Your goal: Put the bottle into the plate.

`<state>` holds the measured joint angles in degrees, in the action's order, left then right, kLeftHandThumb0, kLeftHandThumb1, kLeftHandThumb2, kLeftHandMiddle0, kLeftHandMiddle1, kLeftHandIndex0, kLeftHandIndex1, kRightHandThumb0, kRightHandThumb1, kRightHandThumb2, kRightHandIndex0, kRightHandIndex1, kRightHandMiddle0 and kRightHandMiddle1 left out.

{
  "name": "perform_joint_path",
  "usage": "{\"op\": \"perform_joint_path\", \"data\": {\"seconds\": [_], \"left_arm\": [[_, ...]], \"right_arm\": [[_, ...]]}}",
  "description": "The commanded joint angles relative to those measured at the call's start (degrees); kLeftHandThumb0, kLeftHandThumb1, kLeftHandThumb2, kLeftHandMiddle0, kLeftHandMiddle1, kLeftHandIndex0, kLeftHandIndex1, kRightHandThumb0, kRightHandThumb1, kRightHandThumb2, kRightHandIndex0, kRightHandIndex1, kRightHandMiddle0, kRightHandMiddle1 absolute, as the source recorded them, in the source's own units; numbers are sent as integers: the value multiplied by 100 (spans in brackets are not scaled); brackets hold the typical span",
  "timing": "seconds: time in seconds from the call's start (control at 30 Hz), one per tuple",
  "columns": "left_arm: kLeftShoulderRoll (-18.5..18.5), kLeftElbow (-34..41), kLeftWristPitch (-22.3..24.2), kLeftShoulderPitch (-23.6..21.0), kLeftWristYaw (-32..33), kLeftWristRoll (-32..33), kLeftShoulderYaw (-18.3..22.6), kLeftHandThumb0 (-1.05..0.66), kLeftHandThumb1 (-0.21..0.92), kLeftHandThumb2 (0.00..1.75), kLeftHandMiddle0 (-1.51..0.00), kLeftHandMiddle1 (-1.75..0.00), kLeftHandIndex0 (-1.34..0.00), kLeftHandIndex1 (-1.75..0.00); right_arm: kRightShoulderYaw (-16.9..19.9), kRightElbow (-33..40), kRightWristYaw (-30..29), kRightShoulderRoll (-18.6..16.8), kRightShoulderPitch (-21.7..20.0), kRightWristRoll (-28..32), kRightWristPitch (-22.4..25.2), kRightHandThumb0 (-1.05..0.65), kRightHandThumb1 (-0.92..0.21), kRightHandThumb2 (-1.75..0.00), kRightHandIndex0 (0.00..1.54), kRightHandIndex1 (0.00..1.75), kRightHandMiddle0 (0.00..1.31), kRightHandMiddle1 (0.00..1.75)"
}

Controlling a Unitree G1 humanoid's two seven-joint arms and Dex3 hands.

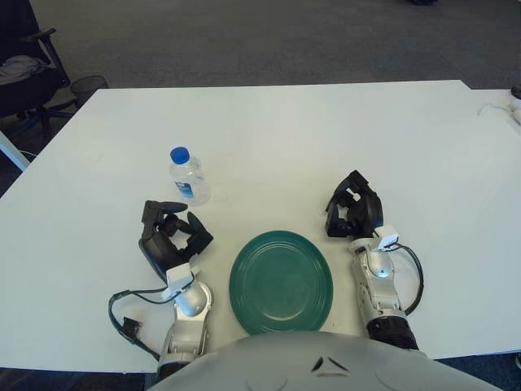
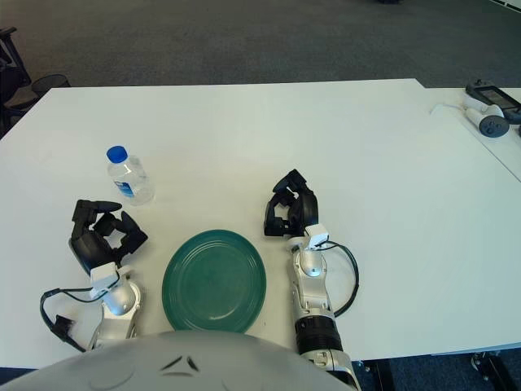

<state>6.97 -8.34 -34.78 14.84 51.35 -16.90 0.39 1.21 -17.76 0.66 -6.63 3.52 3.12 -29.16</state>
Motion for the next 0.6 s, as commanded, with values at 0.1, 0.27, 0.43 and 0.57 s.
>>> {"op": "perform_joint_path", "data": {"seconds": [0.1, 0.27, 0.43, 0.57], "left_arm": [[629, -484, 825, 77, 727, -479, 72, -41, 56, 100, -41, -175, -42, -175], [584, -261, 1465, 134, 690, -460, -94, -40, 63, 90, -12, -175, -37, -175], [458, -138, 1605, 175, 316, -189, -249, -62, 61, 76, -2, -154, -15, -173], [318, -160, 1568, 136, 0, -21, -244, -78, 62, 62, 0, -127, -3, -146]], "right_arm": [[60, -414, 1, -90, 314, 119, -13, 0, -2, -164, 86, 168, 60, 175], [60, -427, -43, -91, 309, 78, -37, 0, 0, -165, 87, 167, 61, 175], [61, -456, -64, -100, 298, 68, -76, 0, 1, -166, 88, 167, 62, 175], [60, -490, -65, -104, 283, 71, -88, 0, 1, -167, 89, 167, 63, 175]]}}
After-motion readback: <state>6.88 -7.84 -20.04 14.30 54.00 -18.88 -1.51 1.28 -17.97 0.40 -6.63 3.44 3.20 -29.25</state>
